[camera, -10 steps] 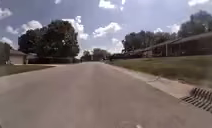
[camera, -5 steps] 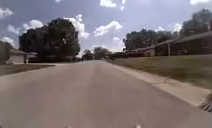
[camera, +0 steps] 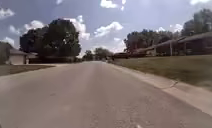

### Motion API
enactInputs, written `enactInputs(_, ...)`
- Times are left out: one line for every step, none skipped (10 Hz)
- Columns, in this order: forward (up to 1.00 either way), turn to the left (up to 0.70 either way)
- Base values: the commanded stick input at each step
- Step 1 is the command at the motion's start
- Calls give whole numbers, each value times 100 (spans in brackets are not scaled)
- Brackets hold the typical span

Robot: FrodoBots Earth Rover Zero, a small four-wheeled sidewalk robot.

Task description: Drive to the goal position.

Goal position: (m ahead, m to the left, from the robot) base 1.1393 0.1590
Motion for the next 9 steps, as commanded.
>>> enactInputs(70,0)
enactInputs(70,0)
enactInputs(70,0)
enactInputs(70,0)
enactInputs(70,0)
enactInputs(70,0)
enactInputs(70,0)
enactInputs(70,0)
enactInputs(70,0)
